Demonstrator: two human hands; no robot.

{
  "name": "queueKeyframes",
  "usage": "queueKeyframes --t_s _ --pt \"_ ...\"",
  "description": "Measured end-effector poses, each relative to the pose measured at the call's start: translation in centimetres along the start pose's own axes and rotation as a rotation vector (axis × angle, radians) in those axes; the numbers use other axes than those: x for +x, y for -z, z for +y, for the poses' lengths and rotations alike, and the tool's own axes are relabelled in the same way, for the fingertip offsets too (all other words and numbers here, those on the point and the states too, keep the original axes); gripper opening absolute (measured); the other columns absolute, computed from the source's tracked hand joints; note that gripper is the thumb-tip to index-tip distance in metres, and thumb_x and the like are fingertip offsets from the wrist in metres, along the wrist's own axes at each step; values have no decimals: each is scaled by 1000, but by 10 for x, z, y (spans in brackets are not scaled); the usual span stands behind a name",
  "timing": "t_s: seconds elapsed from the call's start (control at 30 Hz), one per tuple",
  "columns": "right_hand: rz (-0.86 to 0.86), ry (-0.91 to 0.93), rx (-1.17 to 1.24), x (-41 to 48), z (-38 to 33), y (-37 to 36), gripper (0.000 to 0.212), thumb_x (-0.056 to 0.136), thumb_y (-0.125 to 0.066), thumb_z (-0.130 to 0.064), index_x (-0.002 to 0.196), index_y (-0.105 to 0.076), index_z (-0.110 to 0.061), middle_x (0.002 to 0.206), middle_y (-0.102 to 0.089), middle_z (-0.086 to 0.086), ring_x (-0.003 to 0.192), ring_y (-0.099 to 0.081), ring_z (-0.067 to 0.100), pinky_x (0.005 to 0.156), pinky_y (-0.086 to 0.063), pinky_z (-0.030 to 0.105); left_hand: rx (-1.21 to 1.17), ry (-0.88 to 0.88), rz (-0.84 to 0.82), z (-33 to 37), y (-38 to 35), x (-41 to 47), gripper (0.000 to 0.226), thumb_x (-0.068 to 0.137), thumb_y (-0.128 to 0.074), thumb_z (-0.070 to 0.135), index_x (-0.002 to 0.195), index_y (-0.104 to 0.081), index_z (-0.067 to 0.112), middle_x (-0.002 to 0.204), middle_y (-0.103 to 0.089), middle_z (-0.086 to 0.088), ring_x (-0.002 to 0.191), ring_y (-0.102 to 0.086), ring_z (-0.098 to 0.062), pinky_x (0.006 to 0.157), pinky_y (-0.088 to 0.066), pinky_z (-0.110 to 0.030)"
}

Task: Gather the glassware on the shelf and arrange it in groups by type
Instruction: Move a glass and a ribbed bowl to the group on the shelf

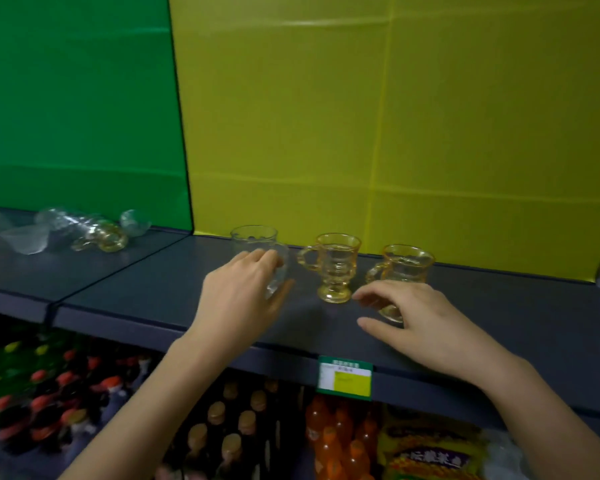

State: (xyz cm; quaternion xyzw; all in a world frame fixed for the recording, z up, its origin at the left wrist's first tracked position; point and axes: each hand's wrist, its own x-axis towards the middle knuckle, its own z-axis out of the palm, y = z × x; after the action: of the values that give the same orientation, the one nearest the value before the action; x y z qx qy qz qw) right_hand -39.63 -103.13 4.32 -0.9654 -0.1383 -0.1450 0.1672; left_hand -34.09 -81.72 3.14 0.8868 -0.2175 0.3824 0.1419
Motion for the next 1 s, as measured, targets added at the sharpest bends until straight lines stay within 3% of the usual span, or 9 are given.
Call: queueKeyframes --t_s 0.3,0.4,0.53,0.83,1.0 --pt "-45 233 52 58 -107 -58 34 84 -58 -41 117 -56 -33 116 -62 -15 108 -57 3 95 -45 31 172 170 -86 -118 68 -61 34 88 -47 45 112 -54 22 116 -62 7 110 -55 -16 70 -45 -29" --pt "-61 265 63 78 -146 -76 36 85 -57 -42 119 -54 -33 118 -61 -16 109 -56 3 95 -46 31 197 191 -89 -158 91 -77 33 88 -49 44 111 -55 21 114 -63 7 108 -57 -16 68 -46 -29" --pt "-68 283 92 106 -199 -103 37 86 -56 -43 121 -53 -32 120 -59 -16 109 -55 3 95 -46 31 253 186 -114 -217 120 -100 29 86 -52 41 100 -61 18 100 -68 2 93 -63 -21 52 -38 -26" --pt "-77 269 112 172 -297 -162 37 87 -57 -40 122 -54 -29 121 -60 -11 109 -56 6 94 -46 29 213 280 -142 -328 160 -132 28 87 -52 41 103 -59 19 105 -65 5 94 -60 -19 58 -39 -28" --pt "-86 247 105 210 -330 -185 36 86 -58 -40 119 -55 -27 119 -62 -9 108 -58 9 95 -48 35 180 303 -148 -376 165 -132 29 87 -51 42 106 -59 20 105 -64 8 97 -59 -14 61 -42 -26"
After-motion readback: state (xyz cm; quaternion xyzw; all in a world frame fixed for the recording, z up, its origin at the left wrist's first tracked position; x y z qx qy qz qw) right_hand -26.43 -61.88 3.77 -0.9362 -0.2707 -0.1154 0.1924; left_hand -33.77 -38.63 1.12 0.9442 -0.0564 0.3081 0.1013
